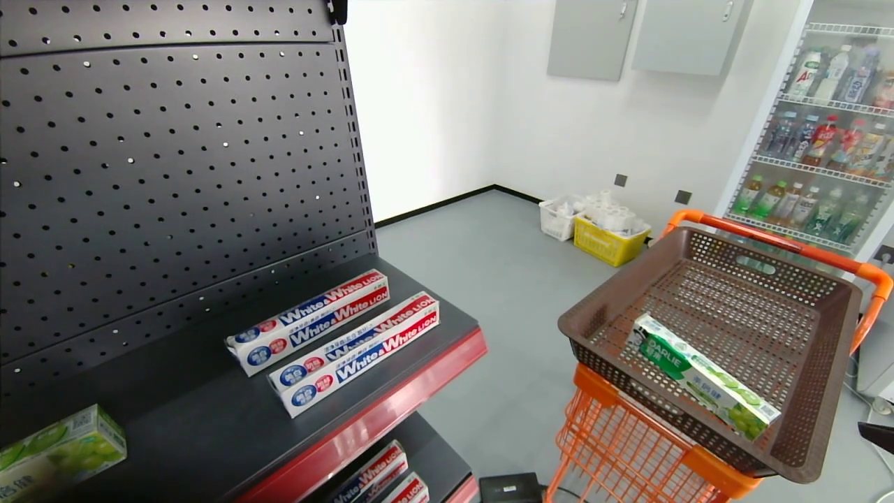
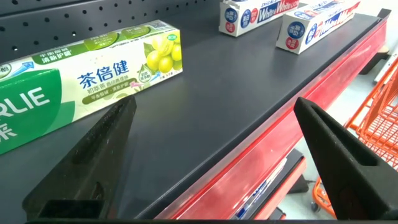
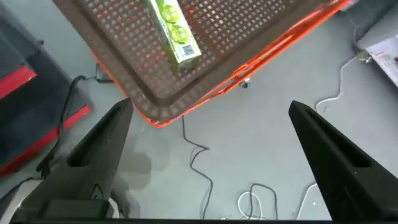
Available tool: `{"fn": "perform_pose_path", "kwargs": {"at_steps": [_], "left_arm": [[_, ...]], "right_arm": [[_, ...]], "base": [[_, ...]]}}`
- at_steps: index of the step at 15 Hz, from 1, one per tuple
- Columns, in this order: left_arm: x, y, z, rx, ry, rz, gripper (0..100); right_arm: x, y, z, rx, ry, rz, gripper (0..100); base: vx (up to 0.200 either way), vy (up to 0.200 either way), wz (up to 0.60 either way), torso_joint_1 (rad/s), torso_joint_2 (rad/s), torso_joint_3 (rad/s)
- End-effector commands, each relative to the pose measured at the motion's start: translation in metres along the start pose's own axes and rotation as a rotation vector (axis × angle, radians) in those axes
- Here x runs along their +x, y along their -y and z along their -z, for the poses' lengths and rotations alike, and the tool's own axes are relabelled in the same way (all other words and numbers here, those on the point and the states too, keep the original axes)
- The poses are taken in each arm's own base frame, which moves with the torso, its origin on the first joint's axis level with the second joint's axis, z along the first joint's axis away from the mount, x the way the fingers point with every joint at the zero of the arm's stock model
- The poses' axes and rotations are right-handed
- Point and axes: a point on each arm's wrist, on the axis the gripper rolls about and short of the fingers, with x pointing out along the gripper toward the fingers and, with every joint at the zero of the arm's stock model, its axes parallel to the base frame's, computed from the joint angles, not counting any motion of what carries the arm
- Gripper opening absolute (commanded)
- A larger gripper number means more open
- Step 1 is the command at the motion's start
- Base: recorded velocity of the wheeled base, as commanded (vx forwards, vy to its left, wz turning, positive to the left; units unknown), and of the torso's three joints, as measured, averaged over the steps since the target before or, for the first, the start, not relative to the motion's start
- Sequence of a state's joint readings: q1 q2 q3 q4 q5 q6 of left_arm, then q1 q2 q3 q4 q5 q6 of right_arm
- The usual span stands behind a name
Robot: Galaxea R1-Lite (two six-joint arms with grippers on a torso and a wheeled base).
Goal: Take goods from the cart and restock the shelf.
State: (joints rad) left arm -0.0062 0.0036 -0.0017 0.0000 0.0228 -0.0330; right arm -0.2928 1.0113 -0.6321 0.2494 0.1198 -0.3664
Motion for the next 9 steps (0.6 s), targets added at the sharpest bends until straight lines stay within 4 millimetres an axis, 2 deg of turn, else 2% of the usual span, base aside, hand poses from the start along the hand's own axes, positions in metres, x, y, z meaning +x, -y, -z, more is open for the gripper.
{"fn": "perform_pose_path", "kwargs": {"at_steps": [1,6,9], "left_arm": [[0.000,0.000,0.000,-0.001,-0.001,0.000,100],[0.000,0.000,0.000,-0.001,-0.001,0.000,100],[0.000,0.000,0.000,-0.001,-0.001,0.000,100]], "right_arm": [[0.024,0.007,-0.012,-0.038,-0.063,-0.040,100],[0.064,0.023,-0.039,-0.098,-0.117,-0.103,100],[0.078,0.024,-0.036,-0.131,-0.176,-0.142,100]], "base": [[0.000,0.000,0.00,0.000,0.00,0.000],[0.000,0.000,0.00,0.000,0.00,0.000],[0.000,0.000,0.00,0.000,0.00,0.000]]}}
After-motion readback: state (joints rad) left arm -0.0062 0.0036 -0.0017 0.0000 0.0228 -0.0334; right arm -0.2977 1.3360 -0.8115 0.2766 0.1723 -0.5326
